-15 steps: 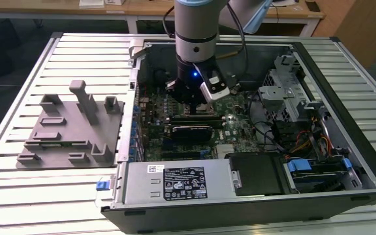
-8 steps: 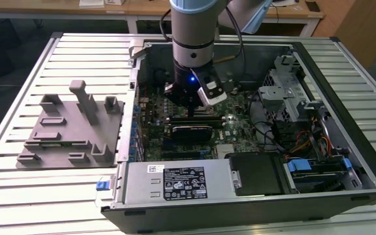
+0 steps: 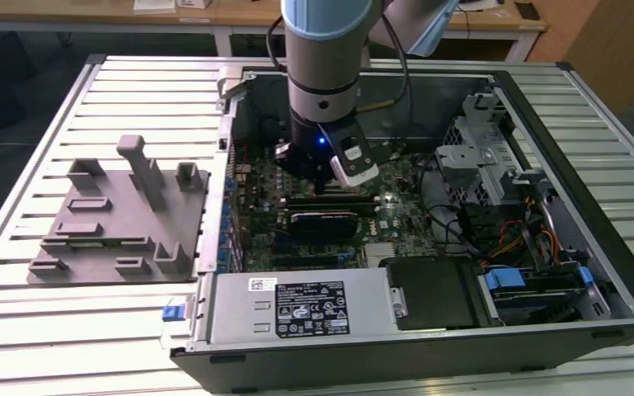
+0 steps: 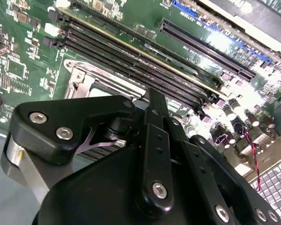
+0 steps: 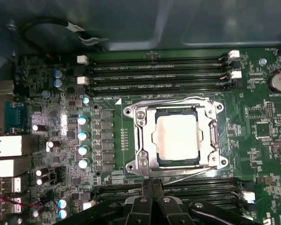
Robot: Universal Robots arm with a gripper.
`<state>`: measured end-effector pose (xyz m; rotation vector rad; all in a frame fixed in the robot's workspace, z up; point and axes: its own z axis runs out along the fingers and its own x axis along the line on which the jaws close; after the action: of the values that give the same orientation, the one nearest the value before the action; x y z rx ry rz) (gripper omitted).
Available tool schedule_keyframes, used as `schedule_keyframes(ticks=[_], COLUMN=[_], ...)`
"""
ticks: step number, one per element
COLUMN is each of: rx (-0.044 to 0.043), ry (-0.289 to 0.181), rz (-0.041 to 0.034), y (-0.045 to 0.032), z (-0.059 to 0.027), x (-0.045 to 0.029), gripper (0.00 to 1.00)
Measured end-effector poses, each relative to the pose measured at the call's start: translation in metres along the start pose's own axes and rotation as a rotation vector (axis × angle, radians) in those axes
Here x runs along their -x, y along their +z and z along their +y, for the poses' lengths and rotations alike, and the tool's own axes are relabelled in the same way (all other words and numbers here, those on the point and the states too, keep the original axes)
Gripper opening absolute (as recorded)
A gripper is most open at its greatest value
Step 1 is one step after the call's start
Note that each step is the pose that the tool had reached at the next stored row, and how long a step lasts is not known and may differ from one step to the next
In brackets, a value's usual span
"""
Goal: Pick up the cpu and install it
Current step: 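Install the second cpu locking lever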
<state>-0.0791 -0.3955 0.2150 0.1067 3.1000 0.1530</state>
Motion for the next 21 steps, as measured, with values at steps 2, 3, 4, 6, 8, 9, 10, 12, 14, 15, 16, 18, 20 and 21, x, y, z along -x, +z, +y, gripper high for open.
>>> schedule_keyframes(ticks=[2, 3, 4, 6, 8, 9, 10, 12, 14, 15, 16, 18, 20, 21], rx=[0.0133, 0.0201, 0.0266, 0.0383, 0.0451, 0.0489, 0.0533, 0.0625, 0.0747, 0.0842, 0.0931, 0.1116, 0.1326, 0.1449], ry=[0.001, 0.001, 0.001, 0.001, 0.002, 0.002, 0.002, 0.002, 0.003, 0.003, 0.003, 0.004, 0.005, 0.005], rz=[0.0010, 0.0014, 0.0019, 0.0026, 0.0032, 0.0033, 0.0037, 0.0042, 0.0051, 0.0057, 0.0063, 0.0076, 0.0089, 0.0098], y=[0.0003, 0.0005, 0.0007, 0.0013, 0.0026, 0.0035, 0.0044, 0.0061, 0.0075, 0.0080, 0.0084, 0.0093, 0.0099, 0.0101], z=[-0.0031, -0.0049, -0.0065, -0.0094, -0.0111, -0.0121, -0.0131, -0.0145, -0.0156, -0.0160, -0.0166, -0.0184, -0.0204, -0.0214], x=[-0.0011, -0.0016, -0.0022, -0.0032, -0.0038, -0.0040, -0.0043, -0.0047, -0.0048, -0.0051, -0.0054, -0.0057, -0.0058, -0.0059], gripper=[0.11, 0.11, 0.11, 0.11, 0.11, 0.11, 0.11, 0.11, 0.11, 0.11, 0.11, 0.11, 0.11, 0.11])
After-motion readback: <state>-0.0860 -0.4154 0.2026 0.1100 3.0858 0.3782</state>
